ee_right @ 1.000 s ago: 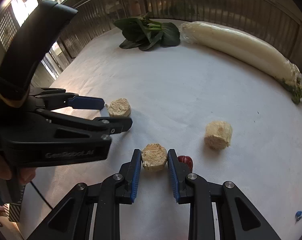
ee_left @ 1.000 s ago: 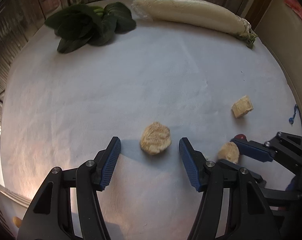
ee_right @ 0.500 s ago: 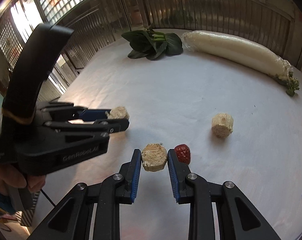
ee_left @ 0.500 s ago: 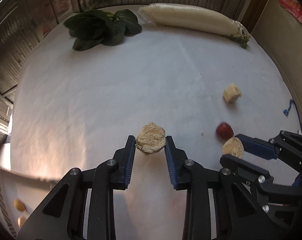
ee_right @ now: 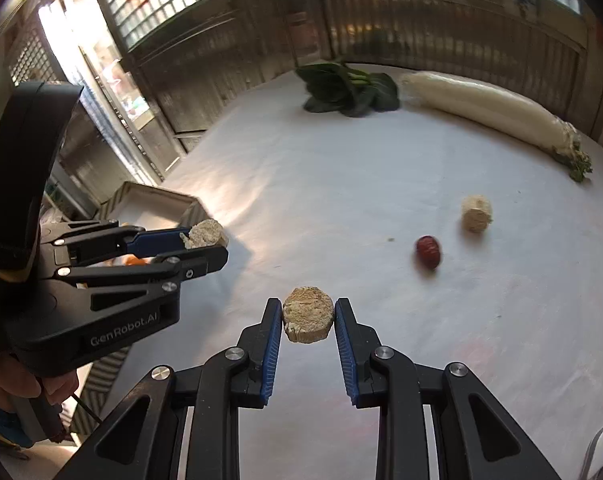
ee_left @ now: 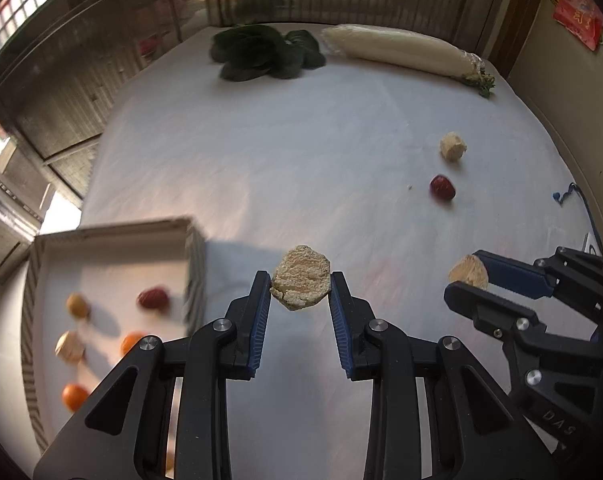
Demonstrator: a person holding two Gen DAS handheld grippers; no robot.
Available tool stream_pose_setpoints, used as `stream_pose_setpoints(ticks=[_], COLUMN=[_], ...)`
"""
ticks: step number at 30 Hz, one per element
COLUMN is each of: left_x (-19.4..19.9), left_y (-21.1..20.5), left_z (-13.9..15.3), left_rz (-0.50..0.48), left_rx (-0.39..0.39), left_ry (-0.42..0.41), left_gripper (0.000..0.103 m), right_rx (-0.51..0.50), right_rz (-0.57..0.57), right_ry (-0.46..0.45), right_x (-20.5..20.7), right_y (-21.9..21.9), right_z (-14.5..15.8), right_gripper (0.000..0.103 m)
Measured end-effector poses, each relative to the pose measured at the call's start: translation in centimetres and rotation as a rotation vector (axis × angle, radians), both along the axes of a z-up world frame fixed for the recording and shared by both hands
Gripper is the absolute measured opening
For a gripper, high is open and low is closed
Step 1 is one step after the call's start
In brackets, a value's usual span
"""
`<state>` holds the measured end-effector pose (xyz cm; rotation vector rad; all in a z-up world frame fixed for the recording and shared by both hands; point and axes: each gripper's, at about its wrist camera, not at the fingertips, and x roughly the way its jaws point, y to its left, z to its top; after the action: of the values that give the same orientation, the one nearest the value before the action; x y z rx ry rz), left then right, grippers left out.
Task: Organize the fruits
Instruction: 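Carry both round cakes into the tray and release them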
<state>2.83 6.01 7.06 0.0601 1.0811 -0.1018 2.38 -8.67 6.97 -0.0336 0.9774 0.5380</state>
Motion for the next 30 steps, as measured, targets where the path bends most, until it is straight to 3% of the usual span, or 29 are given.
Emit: stream_pose_setpoints(ticks=[20, 30], left_x=[-10.4, -13.7], left_y=[11.5, 15.2], left_z=[1.6, 1.2], left_rz=[0.266, 0.369], left_rx=[0.023, 0.022], left_ry=[-0.033, -0.025], left_gripper=[0.029, 0.029], right_rx=[0.002, -0.012], right_rz=[0.294, 0.418], right_ry=[-0.019, -0.026], right_x=[-7.3, -10.0], right_y=[11.2, 15.4], right_z=[1.6, 1.6], right_gripper=[0.026, 0.026])
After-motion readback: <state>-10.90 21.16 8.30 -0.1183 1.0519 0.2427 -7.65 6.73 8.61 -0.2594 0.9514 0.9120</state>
